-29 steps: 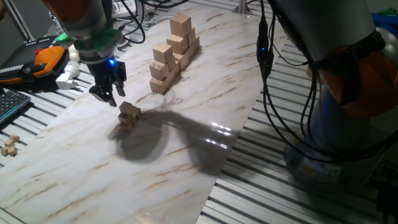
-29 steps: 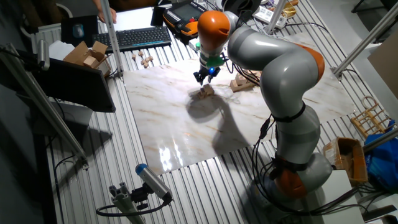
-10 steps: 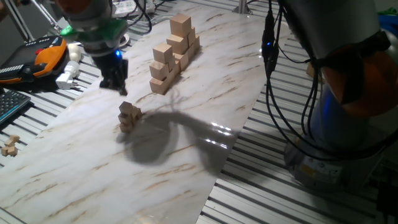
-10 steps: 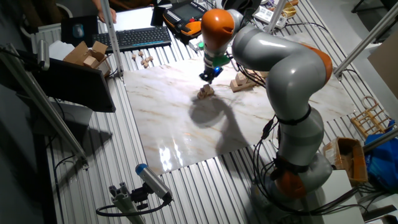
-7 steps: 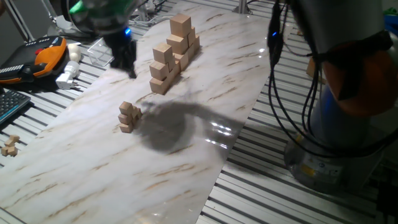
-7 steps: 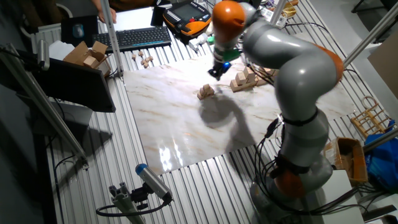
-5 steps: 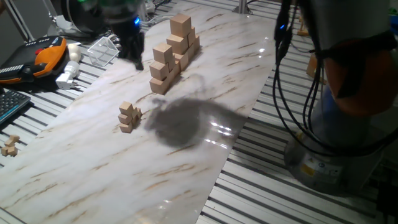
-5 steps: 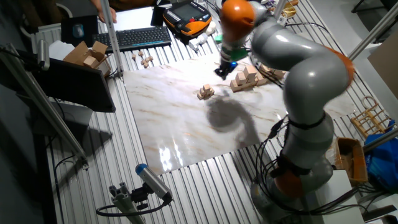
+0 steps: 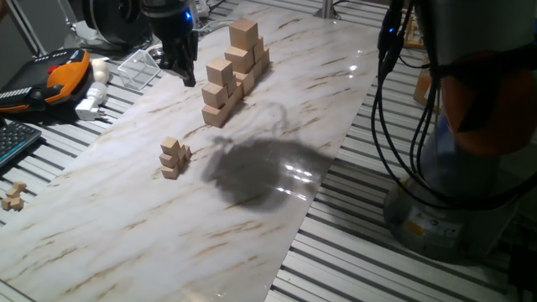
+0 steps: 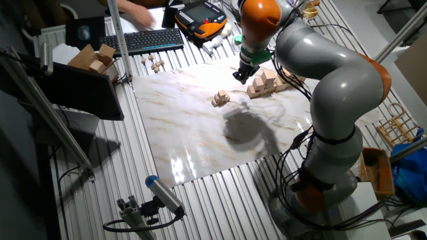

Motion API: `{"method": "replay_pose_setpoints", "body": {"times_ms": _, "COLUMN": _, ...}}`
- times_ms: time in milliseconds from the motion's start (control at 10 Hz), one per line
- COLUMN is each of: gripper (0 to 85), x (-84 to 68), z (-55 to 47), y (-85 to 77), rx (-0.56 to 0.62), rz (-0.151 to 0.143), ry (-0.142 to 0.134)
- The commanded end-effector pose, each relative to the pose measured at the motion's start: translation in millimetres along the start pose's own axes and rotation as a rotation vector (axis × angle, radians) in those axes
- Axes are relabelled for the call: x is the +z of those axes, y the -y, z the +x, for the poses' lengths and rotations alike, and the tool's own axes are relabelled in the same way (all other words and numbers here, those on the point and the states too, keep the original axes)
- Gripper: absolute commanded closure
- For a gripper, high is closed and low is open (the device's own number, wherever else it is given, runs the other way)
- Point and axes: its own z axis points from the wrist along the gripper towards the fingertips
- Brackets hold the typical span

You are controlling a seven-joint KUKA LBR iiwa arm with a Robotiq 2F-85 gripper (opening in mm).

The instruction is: Stack the blocks into a pyramid shape

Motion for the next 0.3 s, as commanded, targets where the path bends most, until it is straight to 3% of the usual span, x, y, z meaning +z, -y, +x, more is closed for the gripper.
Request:
{"method": "replay_pose_setpoints", "body": {"times_ms": 0, "gripper": 85.0, "x": 0.4, "z": -0.3, "y": -0.7, "rx": 0.002, "rz": 0.0, "ry": 0.0}}
{"method": "replay_pose_setpoints", "body": {"times_ms": 200, "gripper": 85.0, "x": 0.7, "z": 0.3, "y": 1.0, "rx": 0.002, "rz": 0.002, "ry": -0.005}}
